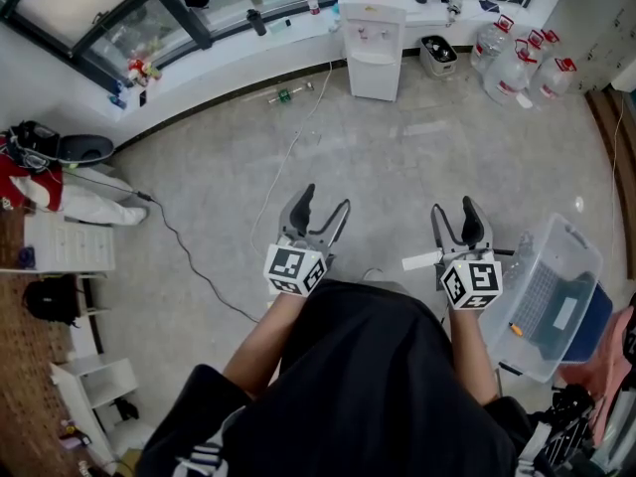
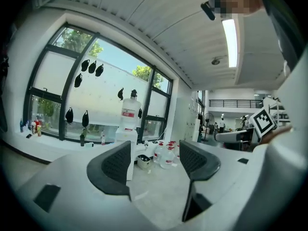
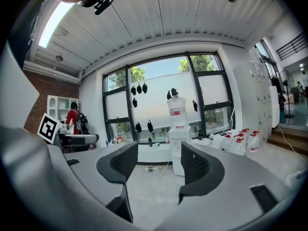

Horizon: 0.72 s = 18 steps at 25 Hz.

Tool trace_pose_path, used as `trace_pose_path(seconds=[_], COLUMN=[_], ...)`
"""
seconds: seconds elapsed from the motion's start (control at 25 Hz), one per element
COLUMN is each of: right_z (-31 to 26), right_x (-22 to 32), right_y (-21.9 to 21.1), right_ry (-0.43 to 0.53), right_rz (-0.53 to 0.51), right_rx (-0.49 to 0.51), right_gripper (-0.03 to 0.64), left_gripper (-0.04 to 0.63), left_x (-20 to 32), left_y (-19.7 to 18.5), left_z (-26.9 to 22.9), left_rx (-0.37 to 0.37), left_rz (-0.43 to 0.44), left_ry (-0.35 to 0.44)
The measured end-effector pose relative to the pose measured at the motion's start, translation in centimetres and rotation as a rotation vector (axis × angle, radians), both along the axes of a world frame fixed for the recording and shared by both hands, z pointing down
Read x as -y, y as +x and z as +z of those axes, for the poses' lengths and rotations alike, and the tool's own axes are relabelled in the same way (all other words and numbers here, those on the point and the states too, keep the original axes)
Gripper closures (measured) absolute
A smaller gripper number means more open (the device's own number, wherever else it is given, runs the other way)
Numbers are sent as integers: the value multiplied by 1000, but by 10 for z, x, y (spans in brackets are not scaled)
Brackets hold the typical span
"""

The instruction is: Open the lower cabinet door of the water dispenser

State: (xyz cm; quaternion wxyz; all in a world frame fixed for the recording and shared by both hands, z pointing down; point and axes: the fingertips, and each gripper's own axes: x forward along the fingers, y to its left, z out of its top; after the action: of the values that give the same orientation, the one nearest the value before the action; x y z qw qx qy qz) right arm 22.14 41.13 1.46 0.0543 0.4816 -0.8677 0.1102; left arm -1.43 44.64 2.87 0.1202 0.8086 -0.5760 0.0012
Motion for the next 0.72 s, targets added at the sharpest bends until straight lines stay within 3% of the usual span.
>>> trace_pose_path(seconds=[0.4, 0.72], right_z=[31, 43], right_x=[3, 32], right_y=[-3, -10], right_ry=[-94, -124], right_rz=[-34, -14], right_rx=[38, 26], right_gripper=[371, 371], left_gripper=[301, 301], left_x=[0, 55], left_y=[-5, 7], left_z=[17, 31], left_rx=[19, -18], left_rz=[-29, 33], left_ry=[-58, -71])
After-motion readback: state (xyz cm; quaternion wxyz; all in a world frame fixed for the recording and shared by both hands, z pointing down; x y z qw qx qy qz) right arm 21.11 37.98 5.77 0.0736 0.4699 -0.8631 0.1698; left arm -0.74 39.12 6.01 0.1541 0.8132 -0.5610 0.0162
